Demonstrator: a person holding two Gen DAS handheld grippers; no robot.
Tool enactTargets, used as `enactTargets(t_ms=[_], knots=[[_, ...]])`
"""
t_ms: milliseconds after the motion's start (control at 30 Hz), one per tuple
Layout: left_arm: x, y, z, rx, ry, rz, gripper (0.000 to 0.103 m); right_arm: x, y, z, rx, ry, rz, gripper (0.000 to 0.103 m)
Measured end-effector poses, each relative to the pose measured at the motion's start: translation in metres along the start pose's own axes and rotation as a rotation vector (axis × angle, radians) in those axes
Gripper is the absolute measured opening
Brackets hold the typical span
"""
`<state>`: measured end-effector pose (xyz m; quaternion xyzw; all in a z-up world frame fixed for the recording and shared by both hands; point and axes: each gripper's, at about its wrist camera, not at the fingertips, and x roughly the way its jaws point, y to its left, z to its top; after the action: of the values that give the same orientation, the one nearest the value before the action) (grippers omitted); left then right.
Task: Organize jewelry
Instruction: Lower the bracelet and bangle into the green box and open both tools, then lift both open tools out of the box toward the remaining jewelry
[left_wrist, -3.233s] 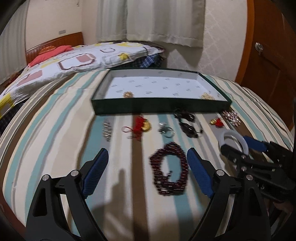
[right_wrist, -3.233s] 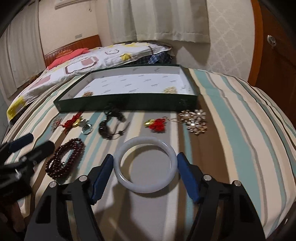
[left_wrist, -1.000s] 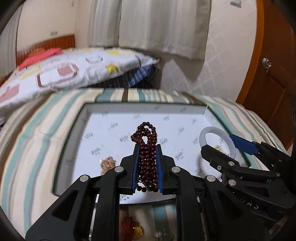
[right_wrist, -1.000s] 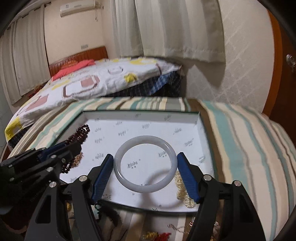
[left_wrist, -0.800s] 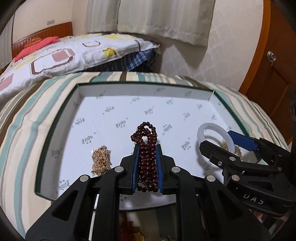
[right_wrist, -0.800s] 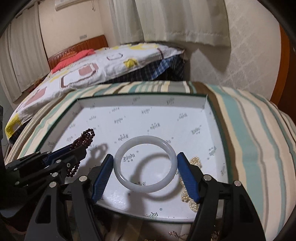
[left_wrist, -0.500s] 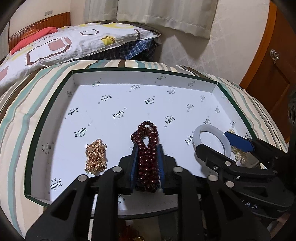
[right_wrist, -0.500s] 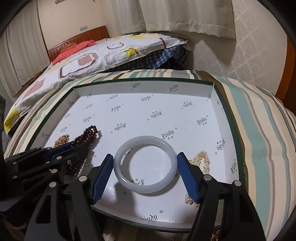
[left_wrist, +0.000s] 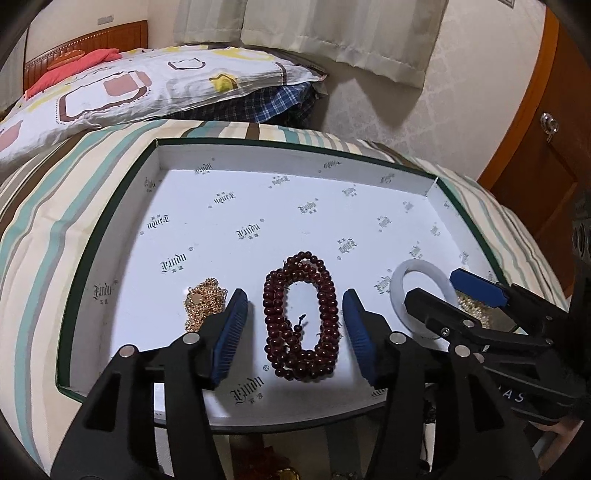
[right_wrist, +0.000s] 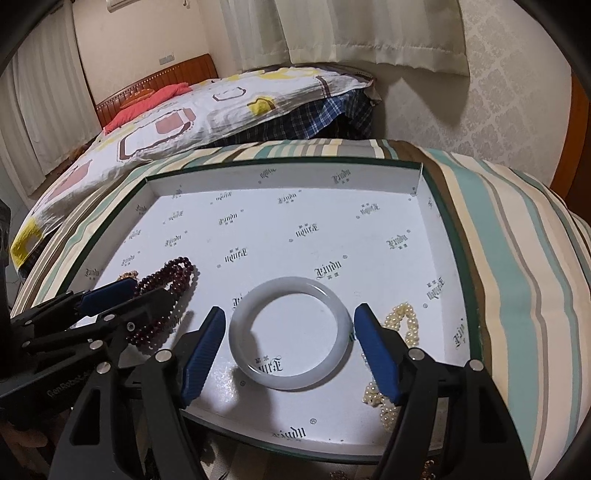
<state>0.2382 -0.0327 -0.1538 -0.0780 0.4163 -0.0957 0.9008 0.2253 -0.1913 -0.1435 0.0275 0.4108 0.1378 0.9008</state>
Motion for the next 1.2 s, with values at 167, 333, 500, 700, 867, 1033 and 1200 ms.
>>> enactTargets(t_ms=[167, 333, 500, 700, 867, 1033, 1200], knots=[[-0.012, -0.001, 0.002, -0.001, -0.037, -0.014, 0.062, -0.015, -0.002, 0.004, 0.005, -0.046, -0.011, 0.07], [-0.035, -0.005, 0.004, 0.015, -0.095, -0.004, 0.063, -0.032, -0.003, 0.003, 0.013, -0.085, -0.02, 0.07], [-0.062, -0.006, 0.003, 0.028, -0.162, 0.016, 0.064, -0.05, -0.001, -0.002, 0.02, -0.118, -0.035, 0.07], [-0.089, -0.006, -0.007, 0.05, -0.212, 0.051, 0.064, -0.07, 0.003, -0.016, 0.016, -0.146, -0.066, 0.07], [-0.112, -0.002, -0.023, 0.05, -0.247, 0.072, 0.064, -0.087, 0.006, -0.033, 0.02, -0.166, -0.078, 0.07], [-0.13, 0.003, -0.045, 0.054, -0.252, 0.093, 0.064, -0.105, 0.008, -0.047, 0.024, -0.186, -0.088, 0.07], [-0.146, 0.012, -0.067, 0.045, -0.247, 0.12, 0.064, -0.118, 0.013, -0.064, 0.024, -0.203, -0.093, 0.07]])
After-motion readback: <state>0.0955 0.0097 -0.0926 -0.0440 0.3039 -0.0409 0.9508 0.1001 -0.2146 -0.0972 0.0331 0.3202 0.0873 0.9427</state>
